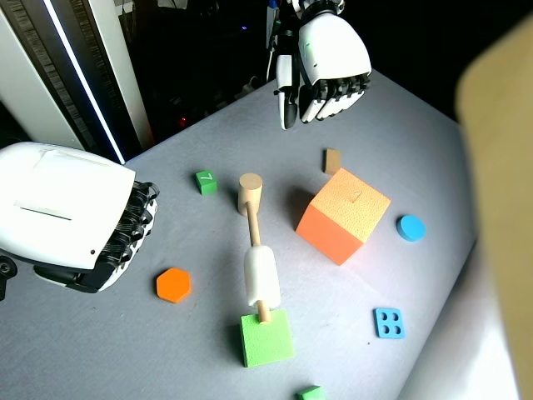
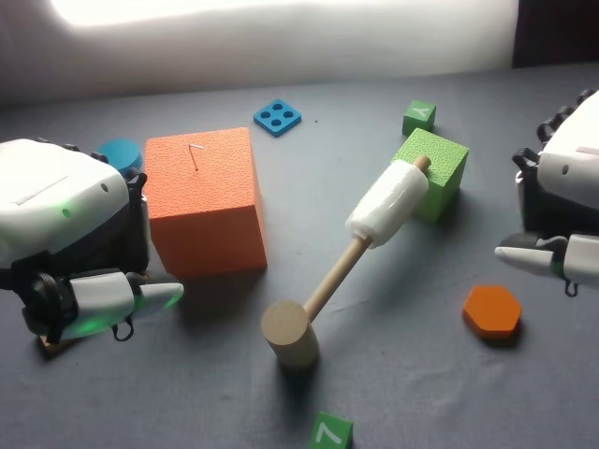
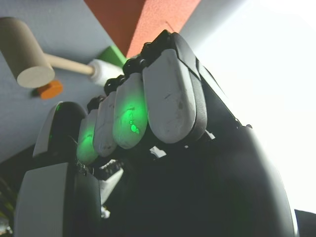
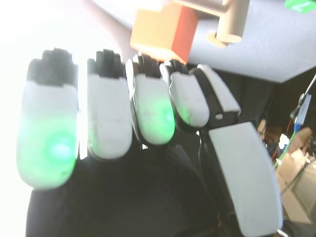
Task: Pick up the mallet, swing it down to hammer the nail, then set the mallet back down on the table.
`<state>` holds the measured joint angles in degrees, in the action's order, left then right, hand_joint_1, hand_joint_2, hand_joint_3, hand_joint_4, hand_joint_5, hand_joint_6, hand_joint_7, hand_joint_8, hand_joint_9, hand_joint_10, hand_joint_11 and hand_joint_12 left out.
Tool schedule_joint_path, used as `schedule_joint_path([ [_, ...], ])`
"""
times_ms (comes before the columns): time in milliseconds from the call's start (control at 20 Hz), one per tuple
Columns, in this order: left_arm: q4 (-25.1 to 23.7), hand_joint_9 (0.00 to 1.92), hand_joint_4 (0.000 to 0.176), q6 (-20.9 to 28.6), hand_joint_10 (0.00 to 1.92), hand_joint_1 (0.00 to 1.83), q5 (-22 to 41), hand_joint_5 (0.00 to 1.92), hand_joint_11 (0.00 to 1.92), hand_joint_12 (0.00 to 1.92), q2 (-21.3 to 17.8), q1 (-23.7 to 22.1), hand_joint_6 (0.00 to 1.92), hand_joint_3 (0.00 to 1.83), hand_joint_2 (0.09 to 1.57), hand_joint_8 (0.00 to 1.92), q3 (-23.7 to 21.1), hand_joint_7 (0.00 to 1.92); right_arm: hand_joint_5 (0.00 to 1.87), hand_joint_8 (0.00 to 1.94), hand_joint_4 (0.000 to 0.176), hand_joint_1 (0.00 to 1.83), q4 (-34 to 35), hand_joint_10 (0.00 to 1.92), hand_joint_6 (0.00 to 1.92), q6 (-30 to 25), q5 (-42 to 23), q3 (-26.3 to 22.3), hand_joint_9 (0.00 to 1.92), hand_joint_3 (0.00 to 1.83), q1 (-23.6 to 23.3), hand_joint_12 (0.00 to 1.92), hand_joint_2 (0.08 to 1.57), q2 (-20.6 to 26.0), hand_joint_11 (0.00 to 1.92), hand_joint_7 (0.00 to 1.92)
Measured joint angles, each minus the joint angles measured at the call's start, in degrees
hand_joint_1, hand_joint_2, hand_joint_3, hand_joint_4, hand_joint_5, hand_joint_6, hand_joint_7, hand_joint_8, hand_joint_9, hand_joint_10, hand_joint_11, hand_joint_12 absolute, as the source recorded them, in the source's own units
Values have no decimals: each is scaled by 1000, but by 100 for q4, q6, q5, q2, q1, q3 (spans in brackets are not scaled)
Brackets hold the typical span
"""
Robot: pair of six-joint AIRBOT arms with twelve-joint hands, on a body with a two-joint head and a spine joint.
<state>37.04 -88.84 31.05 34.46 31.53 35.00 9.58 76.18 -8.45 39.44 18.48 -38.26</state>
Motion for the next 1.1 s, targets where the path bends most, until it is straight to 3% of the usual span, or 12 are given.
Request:
schedule_joint_path([
  [50, 9, 4, 0, 0, 37, 0, -20, 46, 0, 151, 0, 0, 47, 138, 1089, 28, 11, 3, 93, 33, 0, 17, 0, 32, 61, 2, -76, 0, 21, 169, 72, 14, 1147, -42, 0, 73],
  [100, 13, 0, 0, 0, 1, 0, -28, 25, 0, 42, 0, 9, 5, 34, 1147, 0, 22, 0, 103, 4, 0, 14, -15, 6, 18, 17, -111, 0, 5, 44, 101, 0, 1218, -46, 0, 71],
  [250, 2, 15, 0, 57, 4, 0, -66, 53, 8, 45, 9, 50, 9, 19, 1156, 5, 70, 16, 58, 0, 0, 0, 0, 0, 1, 15, -245, 2, 0, 23, 109, 0, 1218, -70, 0, 40],
  [450, -376, 5, 0, 415, 1, 0, -72, 15, 16, 52, 9, 127, 3, 8, 1145, 0, 184, 0, 75, 0, 0, 34, -4, 0, 1, 17, -339, 22, 0, 8, 155, 0, 1216, -103, 0, 50],
  [850, -2914, 0, 0, 2892, 0, 0, -26, 0, 1, 36, 20, 761, 0, 0, 1134, 0, 780, 0, 33, 2, 0, 0, 0, 0, 4, 20, -446, 662, 0, 0, 61, 0, 1192, -656, 0, 14],
  [1100, -4284, 0, 0, 4212, 0, 0, 372, 5, 8, 37, 363, 1027, 0, 0, 1116, 0, 1381, 0, 35, 1, 0, 2, -68, 0, 1, 20, 79, 1217, 0, 0, -188, 0, 1199, -1250, 0, 8],
])
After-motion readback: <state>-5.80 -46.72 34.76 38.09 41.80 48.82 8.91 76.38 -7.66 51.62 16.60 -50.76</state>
